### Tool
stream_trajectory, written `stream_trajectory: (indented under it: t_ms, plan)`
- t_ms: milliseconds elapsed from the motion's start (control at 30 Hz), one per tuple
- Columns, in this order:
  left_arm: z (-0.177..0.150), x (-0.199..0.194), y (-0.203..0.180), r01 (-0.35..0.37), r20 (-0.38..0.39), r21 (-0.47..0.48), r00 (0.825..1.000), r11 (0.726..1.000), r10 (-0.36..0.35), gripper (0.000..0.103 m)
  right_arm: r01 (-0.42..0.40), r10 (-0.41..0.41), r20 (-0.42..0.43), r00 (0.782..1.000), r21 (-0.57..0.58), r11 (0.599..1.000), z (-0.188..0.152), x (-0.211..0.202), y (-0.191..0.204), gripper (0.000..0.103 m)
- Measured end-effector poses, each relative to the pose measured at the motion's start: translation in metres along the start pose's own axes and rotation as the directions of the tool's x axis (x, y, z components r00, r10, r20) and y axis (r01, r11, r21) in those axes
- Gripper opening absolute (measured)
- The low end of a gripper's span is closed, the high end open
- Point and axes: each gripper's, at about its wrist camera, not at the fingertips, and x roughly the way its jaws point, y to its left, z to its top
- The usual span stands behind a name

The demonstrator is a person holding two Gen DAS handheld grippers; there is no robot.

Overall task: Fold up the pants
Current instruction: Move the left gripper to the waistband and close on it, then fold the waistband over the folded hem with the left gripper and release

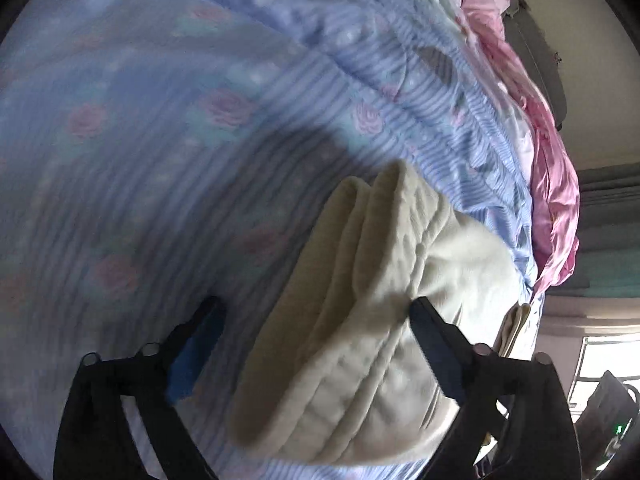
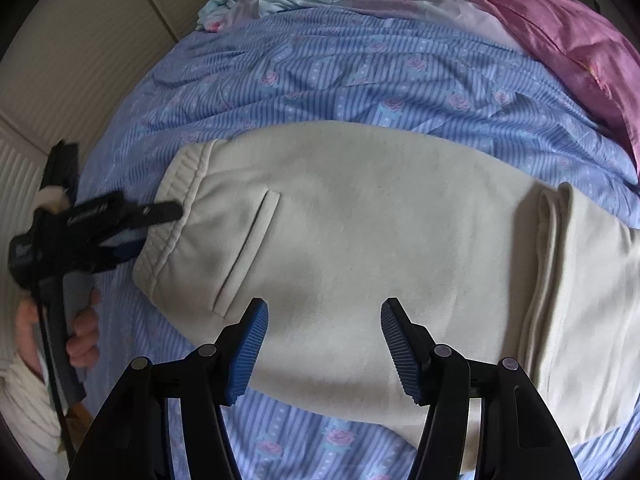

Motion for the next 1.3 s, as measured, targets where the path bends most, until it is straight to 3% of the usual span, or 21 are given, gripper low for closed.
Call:
stream_trajectory:
  t_ms: [133,167,200,300,333,367,567,733,967,1067,1300]
  plan:
    - [0.010,0.010,-0.004,0.019,-0.045,-0.029,0.999,0.999,-0.020,0.099,0.000,0.000,-0.001,1.000,-0.001,1.000,0.004,0.000,0.004,0.061]
    - [0.009,0.008,-0.002,0.041,-0.051,-0.036,0.998,0.999,-0.043,0.088,0.002,-0.002,0.001,1.000,-0.002,1.000,0.005,0.000,0.004,0.061]
    - [0.008,0.005,-0.001,0.092,-0.057,-0.048,0.994,0.995,-0.095,0.063,0.001,-0.001,0.004,1.000,-0.002,1.000,0.006,0.000,0.004,0.061]
    - [0.005,0.002,0.000,0.196,-0.066,-0.096,0.977,0.976,-0.203,0.040,-0.013,0.013,0.008,1.000,0.001,1.000,0.007,-0.001,0.005,0.061]
    - [0.005,0.001,0.000,0.222,-0.067,-0.108,0.971,0.969,-0.230,0.028,-0.020,0.020,0.006,1.000,0.003,1.000,0.007,-0.001,0.006,0.061]
    - [0.004,0.001,-0.001,0.253,-0.073,-0.136,0.962,0.958,-0.264,0.025,-0.029,0.029,0.005,1.000,0.006,1.000,0.007,-0.001,0.006,0.061]
    - [-0.004,-0.035,-0.042,0.231,-0.029,-0.037,0.972,0.972,-0.232,0.022,-0.032,0.033,0.028,0.999,-0.031,0.999,0.007,-0.014,0.006,0.060]
    - [-0.030,-0.087,-0.105,0.114,0.049,0.148,0.991,0.982,-0.122,0.022,-0.037,0.038,0.086,0.996,-0.014,0.999,0.005,-0.046,-0.014,0.060]
    - [-0.072,-0.133,-0.199,0.026,0.135,0.258,0.989,0.966,-0.063,0.022,-0.045,0.039,0.192,0.981,0.030,0.999,-0.002,-0.109,-0.050,0.060]
    - [-0.087,-0.142,-0.239,0.012,0.156,0.289,0.986,0.957,-0.060,0.022,-0.012,0.008,0.235,0.972,0.018,1.000,-0.009,-0.135,-0.065,0.060]
    - [-0.127,-0.130,-0.335,-0.095,0.172,0.324,0.984,0.941,0.040,0.021,-0.008,-0.015,0.302,0.953,0.077,0.997,-0.038,-0.194,-0.128,0.060]
